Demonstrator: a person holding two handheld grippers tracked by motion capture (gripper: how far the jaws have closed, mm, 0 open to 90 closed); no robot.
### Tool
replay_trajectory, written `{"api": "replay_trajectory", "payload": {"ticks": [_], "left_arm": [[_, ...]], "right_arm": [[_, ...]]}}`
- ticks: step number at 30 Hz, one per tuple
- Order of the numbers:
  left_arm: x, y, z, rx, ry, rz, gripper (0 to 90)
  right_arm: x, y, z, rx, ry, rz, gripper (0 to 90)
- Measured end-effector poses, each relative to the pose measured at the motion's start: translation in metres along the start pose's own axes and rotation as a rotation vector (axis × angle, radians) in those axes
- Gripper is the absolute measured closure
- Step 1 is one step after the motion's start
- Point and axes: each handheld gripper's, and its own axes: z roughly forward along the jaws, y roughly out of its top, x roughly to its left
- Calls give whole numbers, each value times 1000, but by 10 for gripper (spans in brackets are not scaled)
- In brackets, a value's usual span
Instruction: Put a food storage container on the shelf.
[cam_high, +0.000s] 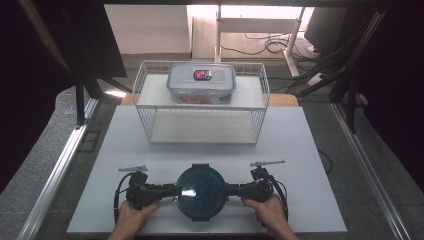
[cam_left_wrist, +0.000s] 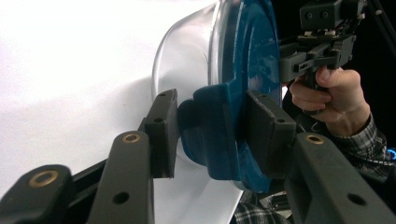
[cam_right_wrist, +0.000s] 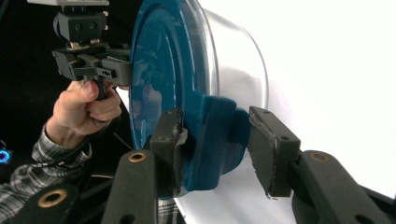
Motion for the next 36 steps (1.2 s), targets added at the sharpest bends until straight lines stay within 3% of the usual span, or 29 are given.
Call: {"api": "replay_trajectory", "payload": {"ticks": [2, 3, 5, 12, 24, 36], "left_arm": [[-3, 1, -1, -4, 3, 11, 581], [-5, 3, -1, -8, 11, 19, 585], [-6, 8, -3, -26, -9, 27, 585], [-18, 26, -6, -39, 9, 89, 584], [-35, 68, -10, -46, 37, 148, 581], [-59, 115, -26, -80, 43, 216, 581]], "right_arm": [[3, -1, -2, -9, -8, -10, 578], [8, -1, -4, -26, -33, -55, 579], [14, 1, -7, -45, -45, -77, 580], [24, 15, -20, -94, -51, -143, 579], [32, 43, -34, -128, -60, -181, 578], [56, 85, -55, -174, -65, -249, 578]]}}
